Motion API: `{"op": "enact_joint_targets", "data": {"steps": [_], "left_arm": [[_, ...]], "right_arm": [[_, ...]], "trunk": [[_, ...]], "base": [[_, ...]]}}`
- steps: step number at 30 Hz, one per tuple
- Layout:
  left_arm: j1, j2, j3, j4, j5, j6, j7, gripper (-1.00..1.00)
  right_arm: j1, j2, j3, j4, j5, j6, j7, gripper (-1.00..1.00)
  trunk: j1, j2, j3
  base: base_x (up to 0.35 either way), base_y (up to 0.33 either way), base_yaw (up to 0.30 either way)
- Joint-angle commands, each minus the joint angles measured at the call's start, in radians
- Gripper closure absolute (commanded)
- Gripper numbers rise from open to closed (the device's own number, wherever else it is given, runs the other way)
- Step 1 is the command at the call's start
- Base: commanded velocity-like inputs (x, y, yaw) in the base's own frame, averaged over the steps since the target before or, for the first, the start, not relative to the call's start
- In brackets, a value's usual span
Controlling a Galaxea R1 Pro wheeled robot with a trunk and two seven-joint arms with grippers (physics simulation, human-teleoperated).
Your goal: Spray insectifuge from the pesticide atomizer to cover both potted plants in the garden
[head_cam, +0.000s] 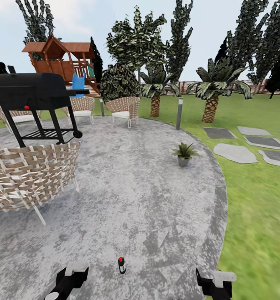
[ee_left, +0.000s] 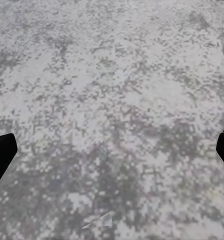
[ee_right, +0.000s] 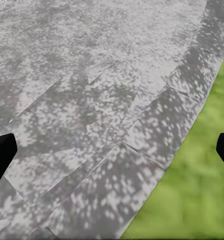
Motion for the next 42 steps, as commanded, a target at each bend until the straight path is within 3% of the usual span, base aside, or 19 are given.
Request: {"op": "enact_joint_targets", "data": {"steps": [1,18,42], "left_arm": [[-0.001,-0.001,0.006,0.001,-0.007,-0.004,-0.002,-1.00],[0.000,0.000,0.006,0.000,-0.007,-0.004,-0.001,-1.00],[-0.001,0.000,0.006,0.000,-0.007,-0.004,-0.002,-1.00]], "right_arm": [[-0.001,0.000,0.001,0.000,0.000,-0.003,-0.003,-1.00],[-0.001,0.001,0.001,-0.006,-0.002,-0.002,-0.003,-1.00],[-0.001,0.001,0.001,-0.004,-0.002,-0.002,-0.003,-1.00]], "trunk": [[0.000,0.000,-0.001],[0.000,0.000,0.001],[0.000,0.000,0.001]], "base": [[0.000,0.012,-0.104],[0.000,0.001,-0.092],[0.000,0.043,-0.004]]}}
